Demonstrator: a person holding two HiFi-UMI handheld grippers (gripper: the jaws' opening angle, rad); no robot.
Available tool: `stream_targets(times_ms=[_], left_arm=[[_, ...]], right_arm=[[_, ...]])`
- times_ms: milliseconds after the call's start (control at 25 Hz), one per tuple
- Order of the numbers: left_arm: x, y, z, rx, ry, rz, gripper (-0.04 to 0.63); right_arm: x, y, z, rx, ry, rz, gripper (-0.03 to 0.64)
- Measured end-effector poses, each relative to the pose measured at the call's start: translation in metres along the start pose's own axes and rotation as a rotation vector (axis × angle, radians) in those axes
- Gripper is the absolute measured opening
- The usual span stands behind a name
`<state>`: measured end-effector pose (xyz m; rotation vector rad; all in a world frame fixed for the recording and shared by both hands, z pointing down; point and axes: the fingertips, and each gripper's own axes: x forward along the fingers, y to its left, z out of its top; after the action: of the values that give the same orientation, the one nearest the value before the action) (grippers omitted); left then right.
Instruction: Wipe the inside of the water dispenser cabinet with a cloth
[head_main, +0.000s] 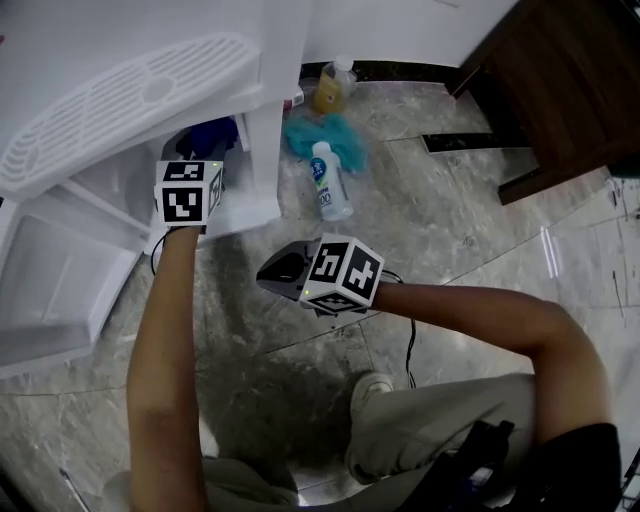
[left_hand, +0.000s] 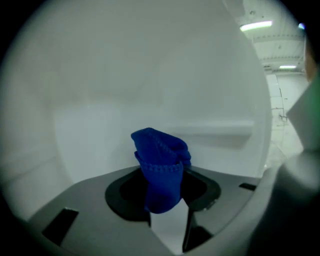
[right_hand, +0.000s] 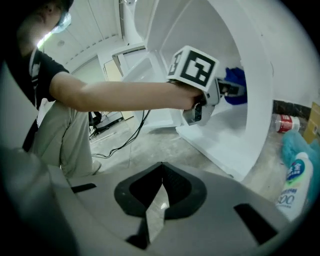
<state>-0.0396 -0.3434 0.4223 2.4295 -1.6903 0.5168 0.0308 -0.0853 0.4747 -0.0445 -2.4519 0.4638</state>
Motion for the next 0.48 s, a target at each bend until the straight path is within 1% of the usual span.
stream_targets(times_ms=[120,240,320,400,480], left_arm=[[-0.038,0.005,0.050,-0.066,-0.237,0.055,0.158],[-0.057,0.001,0.105,-0.107,-0.434,0.090,0.157],[-0.063,-0.002,0.134,-0.121,-0.519,0.121,0.156],[-0.065,0.000,0.147,-0.161,-0.570,0.147,0.156],[-0.063,0.006,0.154,-0.193,-0.605,0.158,0.156]], right_arm=[[0.009,0.003,0.007,-0.013,0.011,0.025,-0.002],[0.018,0.007,0.015,-0.037,0.011,0.029,-0.002],[0.021,0.010,0.018,-0.031,0.011,0.035,-0.002],[0.020,0.014,0.015,-0.023,0.013,0.046,-0.002],[0.017,0.014,0.008,-0.019,0.022,0.049,-0.002]])
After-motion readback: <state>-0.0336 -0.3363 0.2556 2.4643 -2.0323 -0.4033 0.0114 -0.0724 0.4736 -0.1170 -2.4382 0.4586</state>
